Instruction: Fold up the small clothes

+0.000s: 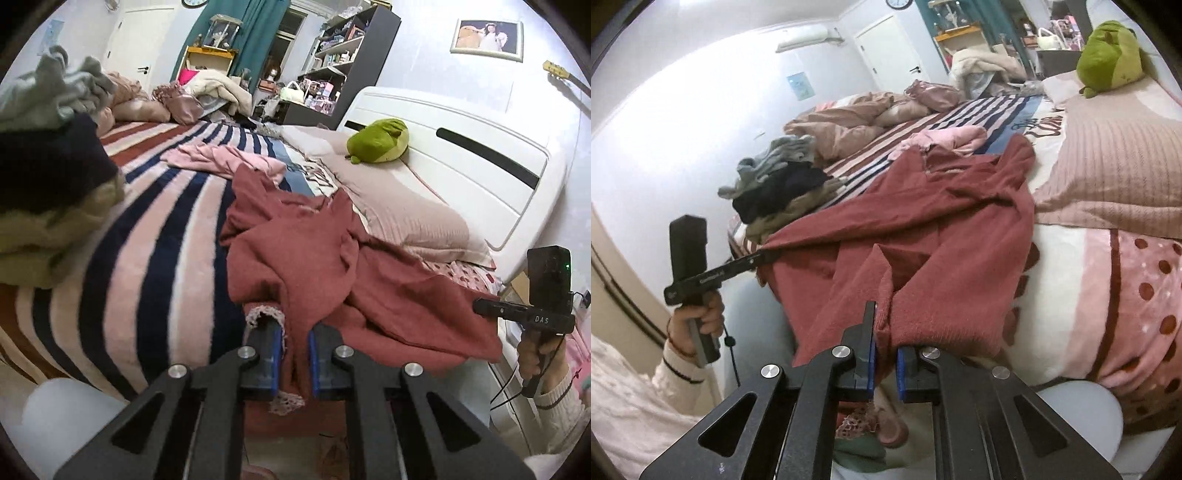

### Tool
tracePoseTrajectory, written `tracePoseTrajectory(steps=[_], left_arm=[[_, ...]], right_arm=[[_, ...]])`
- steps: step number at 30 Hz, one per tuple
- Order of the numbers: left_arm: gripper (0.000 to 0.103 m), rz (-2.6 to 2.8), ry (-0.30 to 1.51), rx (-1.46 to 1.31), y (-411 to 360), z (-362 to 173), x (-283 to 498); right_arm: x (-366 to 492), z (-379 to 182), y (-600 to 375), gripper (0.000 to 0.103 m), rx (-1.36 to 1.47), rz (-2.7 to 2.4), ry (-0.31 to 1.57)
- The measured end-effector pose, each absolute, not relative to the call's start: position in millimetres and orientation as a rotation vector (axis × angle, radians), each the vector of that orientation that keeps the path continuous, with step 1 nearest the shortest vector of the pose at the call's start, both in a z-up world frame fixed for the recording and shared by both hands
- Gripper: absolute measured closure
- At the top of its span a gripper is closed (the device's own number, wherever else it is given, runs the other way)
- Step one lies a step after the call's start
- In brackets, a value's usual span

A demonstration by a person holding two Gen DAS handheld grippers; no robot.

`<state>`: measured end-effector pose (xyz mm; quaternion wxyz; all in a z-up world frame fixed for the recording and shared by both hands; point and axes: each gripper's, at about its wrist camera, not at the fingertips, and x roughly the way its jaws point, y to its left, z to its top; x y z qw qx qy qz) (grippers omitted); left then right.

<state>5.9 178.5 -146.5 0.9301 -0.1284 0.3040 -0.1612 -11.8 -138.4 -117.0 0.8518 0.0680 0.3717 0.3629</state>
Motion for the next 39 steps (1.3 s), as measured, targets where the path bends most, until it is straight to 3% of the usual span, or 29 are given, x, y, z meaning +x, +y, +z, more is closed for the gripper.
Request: tracePoseTrajectory(steps=[8, 14, 16, 19, 22, 24, 27, 34, 38, 39], left_arm=[[0.094, -0.254, 0.61, -0.236, 167, -104, 119], [0.093, -0.163, 0.797, -0.155, 154, -142, 259], [0.089, -0.165, 0.869, -0.129, 150, -168, 287], [0.074, -0.186, 0.891, -0.115, 151, -183, 290], [0.046, -0.223, 0.845, -0.133, 162, -166, 267], [0.037, -0.27, 0.798, -0.123, 169, -148, 242], [0.028, -0.285, 0.785, -0.103, 179, -136, 208], [0.029, -0.323, 0.902, -0.165, 183, -184, 174], [0.049, -0.314, 0.898, -0.143, 165, -199, 172], [0.066, -0.317, 0.892, -0.135, 162, -197, 171]], right_arm=[[77, -81, -128, 0.1, 0.098, 0.632, 0.771], [205, -110, -111, 0.1, 0.049, 0.467, 0.936], [236, -136, -107, 0.097, 0.049, 0.459, 1.01], [251, -160, -107, 0.095, 0.045, 0.471, 1.054], [241, -151, -119, 0.074, 0.09, 0.522, 1.031], [217, -131, -133, 0.037, 0.1, 0.538, 0.952], [181, -112, -141, 0.035, 0.031, 0.544, 0.896], [146, -130, -128, 0.037, -0.135, 0.445, 0.882], [152, -146, -117, 0.06, -0.189, 0.393, 0.86], [154, -147, -112, 0.063, -0.221, 0.376, 0.842]])
